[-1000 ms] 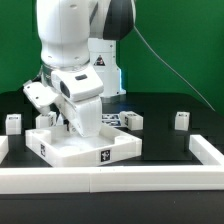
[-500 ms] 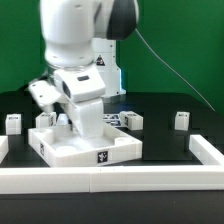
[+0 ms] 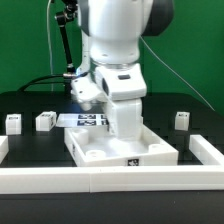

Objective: Assemble square table

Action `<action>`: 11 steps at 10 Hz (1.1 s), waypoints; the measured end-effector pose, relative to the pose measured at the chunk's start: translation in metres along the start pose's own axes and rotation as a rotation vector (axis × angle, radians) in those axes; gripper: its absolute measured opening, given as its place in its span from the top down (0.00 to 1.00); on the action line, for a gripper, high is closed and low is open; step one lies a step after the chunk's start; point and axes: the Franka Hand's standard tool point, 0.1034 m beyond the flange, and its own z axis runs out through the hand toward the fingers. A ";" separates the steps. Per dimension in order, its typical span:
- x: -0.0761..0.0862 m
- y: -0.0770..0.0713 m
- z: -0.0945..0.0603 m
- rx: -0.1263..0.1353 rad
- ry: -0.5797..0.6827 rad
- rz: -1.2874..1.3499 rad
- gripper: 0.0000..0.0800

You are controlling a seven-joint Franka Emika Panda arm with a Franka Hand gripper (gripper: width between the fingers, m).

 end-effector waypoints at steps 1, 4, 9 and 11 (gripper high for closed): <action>0.003 0.004 -0.002 -0.007 -0.001 0.006 0.90; 0.000 0.002 -0.001 -0.004 0.001 0.008 0.90; 0.031 0.011 0.007 -0.012 0.012 0.100 0.90; 0.041 0.018 0.004 -0.021 0.013 0.114 0.90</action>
Offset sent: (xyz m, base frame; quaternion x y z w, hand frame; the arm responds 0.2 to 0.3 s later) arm 0.0000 0.0000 0.0000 0.0000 0.0000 0.0000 1.0000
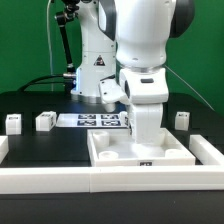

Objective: Assemble square table

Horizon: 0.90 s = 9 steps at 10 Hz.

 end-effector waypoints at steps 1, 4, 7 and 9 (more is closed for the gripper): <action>0.007 0.003 -0.001 -0.004 0.000 0.008 0.90; 0.029 0.019 -0.008 -0.025 0.002 0.029 0.90; 0.029 0.019 -0.007 -0.017 0.001 0.030 0.90; 0.029 0.019 -0.007 -0.017 0.001 0.030 0.61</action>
Offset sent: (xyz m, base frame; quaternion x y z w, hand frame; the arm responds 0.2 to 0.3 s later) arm 0.0248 0.0222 0.0038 -0.0011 -0.0084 0.0263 0.9996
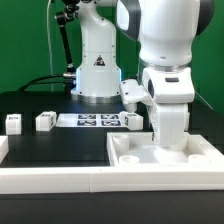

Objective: Assemble square table

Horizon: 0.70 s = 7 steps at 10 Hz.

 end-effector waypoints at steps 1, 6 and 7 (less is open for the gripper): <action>-0.001 0.000 0.000 0.000 0.000 0.000 0.43; -0.010 -0.032 -0.033 -0.019 -0.038 0.057 0.19; -0.007 -0.044 -0.038 -0.020 -0.048 0.100 0.19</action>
Offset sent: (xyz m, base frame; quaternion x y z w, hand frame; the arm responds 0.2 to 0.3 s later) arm -0.0238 -0.0043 0.0256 0.0013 -0.0137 0.0493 0.9987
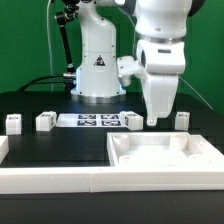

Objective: Assemble square table

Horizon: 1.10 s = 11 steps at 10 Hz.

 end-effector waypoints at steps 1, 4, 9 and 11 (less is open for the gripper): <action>0.003 -0.010 0.000 0.023 -0.015 0.063 0.19; 0.003 -0.011 0.001 0.027 -0.015 0.074 0.19; 0.015 -0.015 0.001 0.021 -0.029 0.513 0.19; 0.025 -0.018 0.003 0.038 -0.020 0.724 0.19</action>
Offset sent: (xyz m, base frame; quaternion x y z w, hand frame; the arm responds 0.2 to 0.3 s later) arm 0.0000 0.0000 0.0000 0.0000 0.0000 0.0650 0.9979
